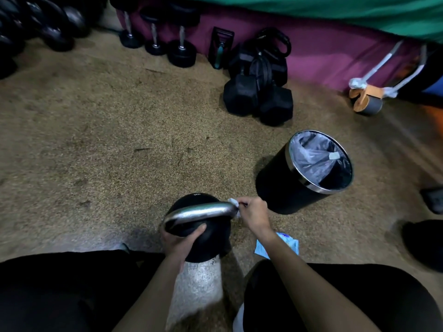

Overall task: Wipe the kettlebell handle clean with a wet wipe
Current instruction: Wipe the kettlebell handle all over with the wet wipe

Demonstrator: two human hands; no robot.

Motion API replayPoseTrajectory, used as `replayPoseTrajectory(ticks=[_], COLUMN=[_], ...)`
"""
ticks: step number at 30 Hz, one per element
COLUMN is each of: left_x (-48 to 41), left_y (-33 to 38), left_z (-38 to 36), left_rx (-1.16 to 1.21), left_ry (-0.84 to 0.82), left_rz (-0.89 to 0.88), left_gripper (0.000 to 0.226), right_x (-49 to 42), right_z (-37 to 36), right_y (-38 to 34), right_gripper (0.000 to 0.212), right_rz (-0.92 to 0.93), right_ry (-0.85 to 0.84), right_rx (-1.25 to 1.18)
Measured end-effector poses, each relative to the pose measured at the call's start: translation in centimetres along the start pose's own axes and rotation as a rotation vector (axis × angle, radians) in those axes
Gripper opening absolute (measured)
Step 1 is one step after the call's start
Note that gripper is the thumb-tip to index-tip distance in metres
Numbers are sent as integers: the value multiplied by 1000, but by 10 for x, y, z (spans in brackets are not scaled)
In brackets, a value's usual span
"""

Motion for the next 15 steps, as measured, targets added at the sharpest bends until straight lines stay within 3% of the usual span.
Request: replayPoseTrajectory(ticks=[5,11,15], left_x=[7,10,13], left_y=[6,11,13], left_z=[0,0,0], left_rx=[27,25,0], left_ry=[-4,11,28], left_rz=[-7,-32,-36], left_gripper=[161,164,148], right_x=[0,-29,-40], right_z=[15,4,-6], right_y=[-8,-18,-34], right_gripper=[30,34,35], right_rz=[127,88,172], right_ry=[-74,-238,-335], right_rx=[6,206,241])
Point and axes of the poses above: each hand's wrist, its own x-axis away from the middle knuckle, its own z-axis out of the back of the hand, y = z × x, the point moved 5 cm from there along -x, towards the middle knuckle, and after that the axes turned 4 degrees about z, right-handed, at the moved point
